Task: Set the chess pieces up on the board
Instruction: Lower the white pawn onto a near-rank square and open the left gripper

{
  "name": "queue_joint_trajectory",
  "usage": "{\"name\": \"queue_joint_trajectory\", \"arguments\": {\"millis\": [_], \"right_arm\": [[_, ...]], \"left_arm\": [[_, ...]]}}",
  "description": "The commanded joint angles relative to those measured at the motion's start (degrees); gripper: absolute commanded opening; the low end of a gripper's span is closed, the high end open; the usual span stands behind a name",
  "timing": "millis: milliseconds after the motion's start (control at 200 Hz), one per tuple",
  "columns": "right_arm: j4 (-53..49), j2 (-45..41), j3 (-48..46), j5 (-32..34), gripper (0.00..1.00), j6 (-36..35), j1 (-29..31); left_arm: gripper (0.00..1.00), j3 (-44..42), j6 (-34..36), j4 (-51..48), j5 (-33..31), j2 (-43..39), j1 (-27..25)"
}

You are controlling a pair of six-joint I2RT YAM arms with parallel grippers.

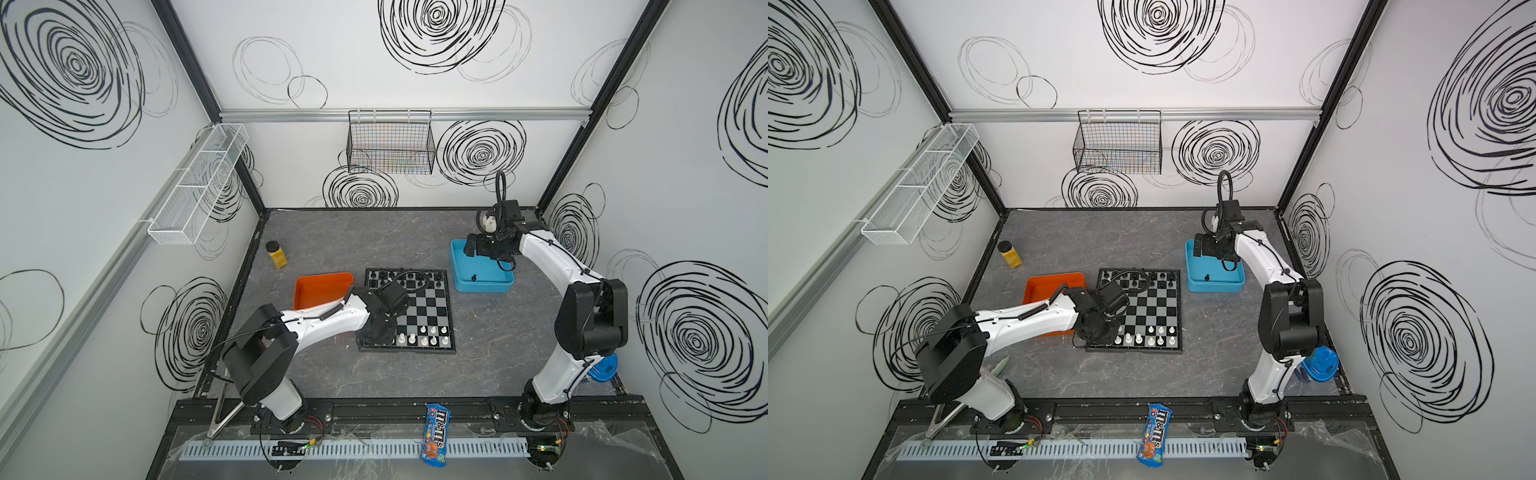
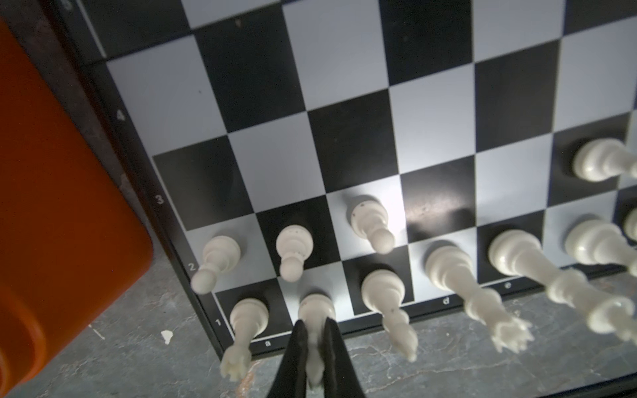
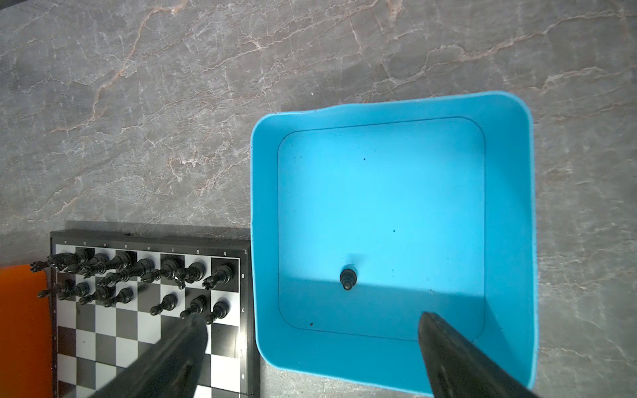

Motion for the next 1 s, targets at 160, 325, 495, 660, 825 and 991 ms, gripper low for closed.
{"name": "queue_joint_trajectory", "arguments": {"millis": [160,325,495,660,825,991], "right_arm": [[0.7,-1.0,-1.0,0.0,1.00,-0.3,-0.5],[0.7,-1.2,-0.8,-0.1,1.00,-0.3,-0.6],[0.5,-1.5,-0.8,0.0,1.00,-0.3,-0.8],[0.4,-1.7,-0.6,-0.1,1.00,-0.3,-0.9],[0.4,-2.2,-0.6,-0.3,1.00,-0.3,-1.0],[1.2,-3.2,-1.5,-0.3,1.00,0.1,-1.0]], "left_arm": [[0.22,1.0,0.1,0.1,-0.2,0.9,-0.4],[0.26,1.7,0.1,-0.3,-0.6,0.7,-0.3],[0.28,3.6,0.3,-1.8,-1.3,0.2,-0.3],[0.32,5.9,0.3,-3.8,-2.4,-0.9,-0.3],[0.36,7.2,0.6,-5.2,-3.0,-1.8,0.7],[0.40,8.5,1.0,-7.1,-4.6,-3.1,2.5]]}}
